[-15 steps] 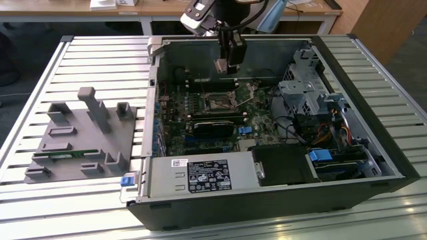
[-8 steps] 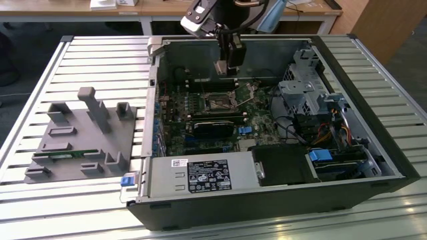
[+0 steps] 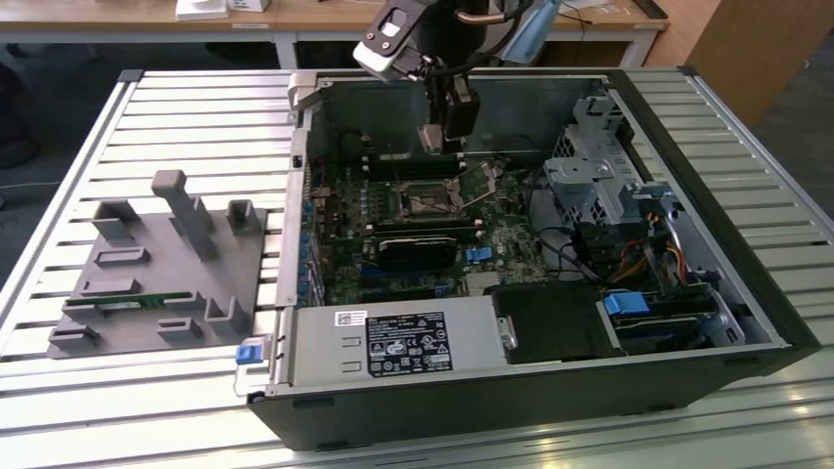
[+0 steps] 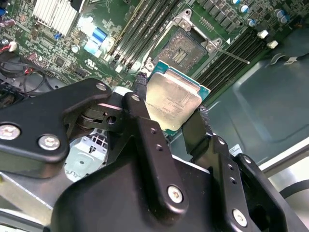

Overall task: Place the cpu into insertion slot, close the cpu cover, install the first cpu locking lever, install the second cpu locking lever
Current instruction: 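Place the cpu into insertion slot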

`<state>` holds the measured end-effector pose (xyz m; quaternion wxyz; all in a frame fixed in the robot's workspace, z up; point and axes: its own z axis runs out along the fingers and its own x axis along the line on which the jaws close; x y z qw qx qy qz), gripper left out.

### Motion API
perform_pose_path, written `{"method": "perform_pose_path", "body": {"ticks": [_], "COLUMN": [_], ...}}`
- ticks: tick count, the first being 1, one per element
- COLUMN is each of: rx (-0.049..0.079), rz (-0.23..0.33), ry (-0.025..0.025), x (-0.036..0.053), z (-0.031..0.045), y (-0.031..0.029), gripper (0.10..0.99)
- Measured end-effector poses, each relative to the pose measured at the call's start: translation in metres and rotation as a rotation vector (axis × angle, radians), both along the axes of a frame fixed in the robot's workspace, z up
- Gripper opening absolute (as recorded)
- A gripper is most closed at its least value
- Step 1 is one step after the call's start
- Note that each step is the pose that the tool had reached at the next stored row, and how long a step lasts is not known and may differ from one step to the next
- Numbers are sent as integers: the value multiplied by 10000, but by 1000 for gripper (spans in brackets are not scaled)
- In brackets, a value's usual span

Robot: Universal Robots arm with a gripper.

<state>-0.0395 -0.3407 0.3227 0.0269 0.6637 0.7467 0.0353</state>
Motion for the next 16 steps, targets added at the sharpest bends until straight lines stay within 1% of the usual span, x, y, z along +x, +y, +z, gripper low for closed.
{"method": "perform_pose_path", "body": {"ticks": [16], "rx": [-1], "rz": [0], "ry": [0], "x": [0], "z": [-99], "y": [0], "gripper": [541]}}
